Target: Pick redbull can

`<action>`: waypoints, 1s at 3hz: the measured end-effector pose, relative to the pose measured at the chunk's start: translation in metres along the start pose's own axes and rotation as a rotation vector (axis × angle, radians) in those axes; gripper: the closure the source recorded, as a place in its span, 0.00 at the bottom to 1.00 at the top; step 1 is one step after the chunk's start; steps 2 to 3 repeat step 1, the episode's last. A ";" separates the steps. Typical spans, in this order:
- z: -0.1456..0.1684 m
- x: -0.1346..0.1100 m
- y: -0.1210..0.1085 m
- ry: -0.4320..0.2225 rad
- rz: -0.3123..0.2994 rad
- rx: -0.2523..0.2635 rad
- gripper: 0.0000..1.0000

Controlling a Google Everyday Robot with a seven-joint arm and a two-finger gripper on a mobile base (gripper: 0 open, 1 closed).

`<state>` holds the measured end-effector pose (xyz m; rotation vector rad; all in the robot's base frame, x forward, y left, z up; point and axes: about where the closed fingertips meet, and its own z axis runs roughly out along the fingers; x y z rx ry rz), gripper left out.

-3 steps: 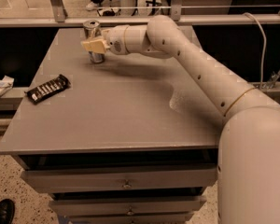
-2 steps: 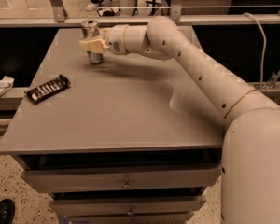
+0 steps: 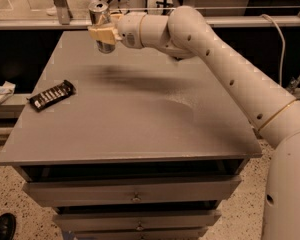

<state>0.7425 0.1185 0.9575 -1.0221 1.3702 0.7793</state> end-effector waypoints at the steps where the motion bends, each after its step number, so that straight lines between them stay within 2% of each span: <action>1: 0.000 0.000 0.000 0.000 0.000 0.000 1.00; 3: 0.000 0.000 0.000 0.000 0.000 0.000 1.00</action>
Offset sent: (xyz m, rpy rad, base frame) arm 0.0000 0.0000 0.0000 0.0000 0.0000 0.0000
